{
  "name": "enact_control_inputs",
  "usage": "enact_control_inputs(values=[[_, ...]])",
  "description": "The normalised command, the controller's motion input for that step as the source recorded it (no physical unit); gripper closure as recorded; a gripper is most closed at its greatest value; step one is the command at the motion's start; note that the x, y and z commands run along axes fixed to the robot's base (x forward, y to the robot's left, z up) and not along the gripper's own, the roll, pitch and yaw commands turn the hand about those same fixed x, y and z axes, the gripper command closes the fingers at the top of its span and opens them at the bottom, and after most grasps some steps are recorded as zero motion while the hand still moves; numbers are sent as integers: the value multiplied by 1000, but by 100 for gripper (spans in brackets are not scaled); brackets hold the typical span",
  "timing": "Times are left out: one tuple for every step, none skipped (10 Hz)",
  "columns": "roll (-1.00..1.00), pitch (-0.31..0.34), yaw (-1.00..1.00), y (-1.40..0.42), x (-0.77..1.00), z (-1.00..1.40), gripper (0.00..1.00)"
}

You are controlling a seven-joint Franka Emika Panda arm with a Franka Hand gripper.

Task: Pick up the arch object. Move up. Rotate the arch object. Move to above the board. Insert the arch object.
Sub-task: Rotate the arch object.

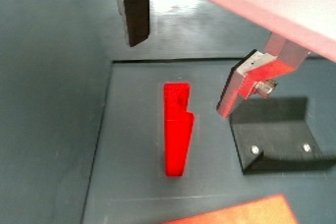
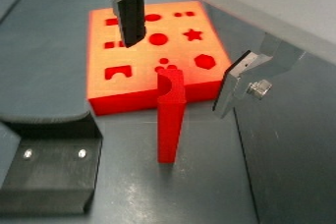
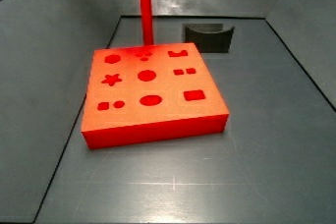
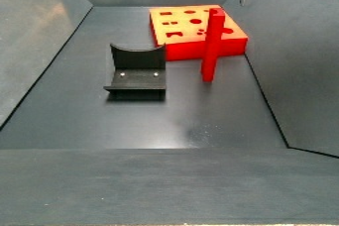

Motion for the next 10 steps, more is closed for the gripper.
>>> enact_control_inputs(values=[[-8, 13, -1000, 22, 32, -27, 0], [-9, 15, -1000, 22, 32, -26, 0], [-10, 16, -1000, 22, 32, -26, 0], [-12, 18, -1000, 21, 32, -26, 0], [-14, 21, -1000, 21, 32, -26, 0], [-16, 25, -1000, 21, 32, -25, 0], [-18, 27, -1000, 21, 33, -25, 0], [-25, 38, -985, 21, 33, -24, 0], [-25, 38, -832, 22, 33, -24, 0], [-25, 37, -507, 21, 33, -22, 0]])
